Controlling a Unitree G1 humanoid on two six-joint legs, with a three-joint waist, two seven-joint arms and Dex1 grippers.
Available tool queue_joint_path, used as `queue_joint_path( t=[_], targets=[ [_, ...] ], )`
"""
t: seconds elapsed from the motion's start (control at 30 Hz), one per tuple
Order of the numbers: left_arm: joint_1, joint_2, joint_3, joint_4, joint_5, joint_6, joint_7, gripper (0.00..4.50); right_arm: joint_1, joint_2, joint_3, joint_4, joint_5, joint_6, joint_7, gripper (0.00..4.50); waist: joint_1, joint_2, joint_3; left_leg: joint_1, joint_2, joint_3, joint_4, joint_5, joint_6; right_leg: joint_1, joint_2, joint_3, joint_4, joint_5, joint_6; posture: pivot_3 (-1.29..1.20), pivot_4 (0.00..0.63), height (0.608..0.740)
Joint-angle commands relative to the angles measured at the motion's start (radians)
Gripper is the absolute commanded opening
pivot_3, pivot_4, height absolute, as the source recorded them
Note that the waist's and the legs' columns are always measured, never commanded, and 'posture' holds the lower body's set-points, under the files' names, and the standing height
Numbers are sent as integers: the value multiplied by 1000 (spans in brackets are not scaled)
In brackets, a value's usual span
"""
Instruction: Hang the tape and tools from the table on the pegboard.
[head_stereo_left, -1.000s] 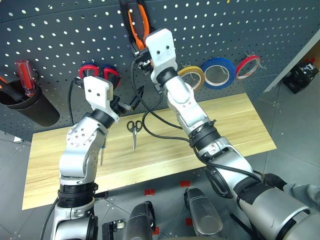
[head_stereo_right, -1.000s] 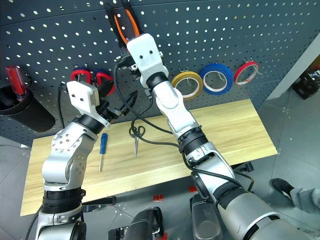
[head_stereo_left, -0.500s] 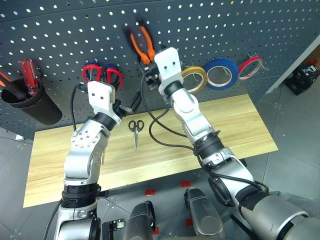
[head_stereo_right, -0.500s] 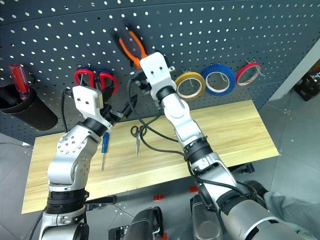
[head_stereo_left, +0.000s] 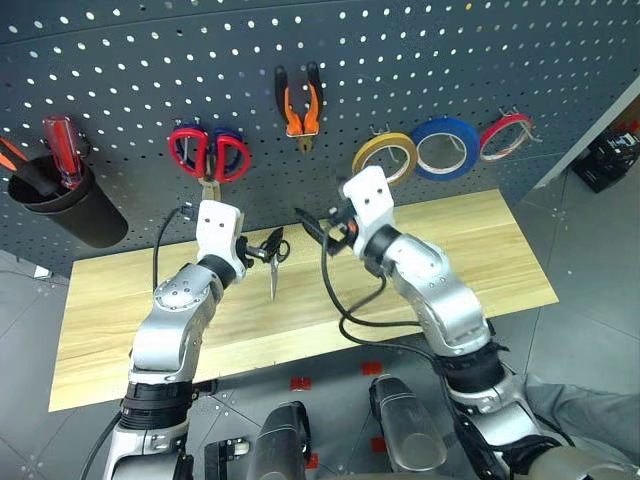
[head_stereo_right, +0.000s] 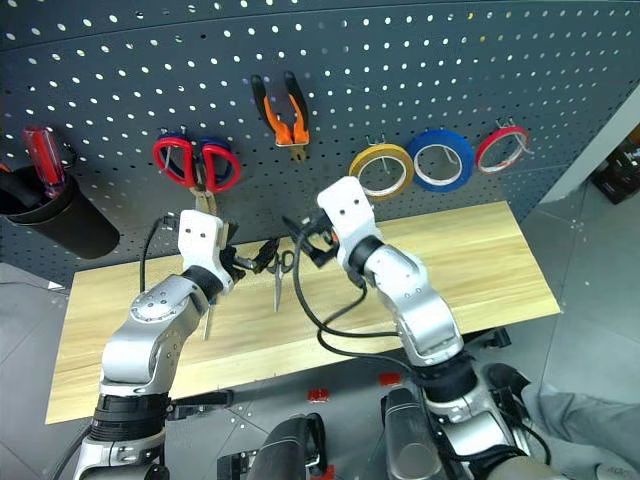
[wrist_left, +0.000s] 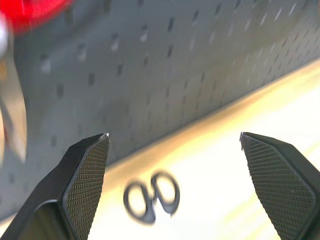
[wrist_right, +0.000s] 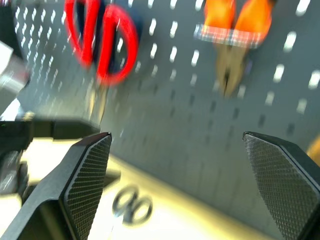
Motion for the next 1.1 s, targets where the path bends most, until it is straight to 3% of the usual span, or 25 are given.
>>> queue_joint_path(
  t=[0.03,0.37,0.8,0.9,1.1],
  targets=[
    [2,-4,12,36,10,76,36,4364,27,-21,26,-101,62,137,50,4488,0,0,0,0,0,0,0,0,0,0,0,0,0,0,0,-222,279,740],
    [-85,-43,-57,309,75,187,91,4364,38,-75,79,-191,153,315,109,4488,1,-1,0,0,-1,-1,1,0,0,0,0,-1,0,0,0,-228,290,740],
    [-258,-155,-95,680,158,74,132,4364,37,-97,37,-228,258,418,114,4488,6,-2,-1,-1,-1,-2,3,0,0,1,0,-1,0,0,0,-254,305,740],
    [-269,-157,-93,727,173,54,135,3789,29,-88,-1,-223,292,462,106,4500,6,-2,-1,0,-1,-2,3,0,1,1,0,-1,0,0,0,-260,305,740],
    [-262,-145,-98,751,187,18,111,1873,-6,-15,-141,-207,390,610,75,4500,5,-2,-1,0,-1,-3,3,0,1,1,0,-1,0,0,0,-271,303,740]
  ],
)
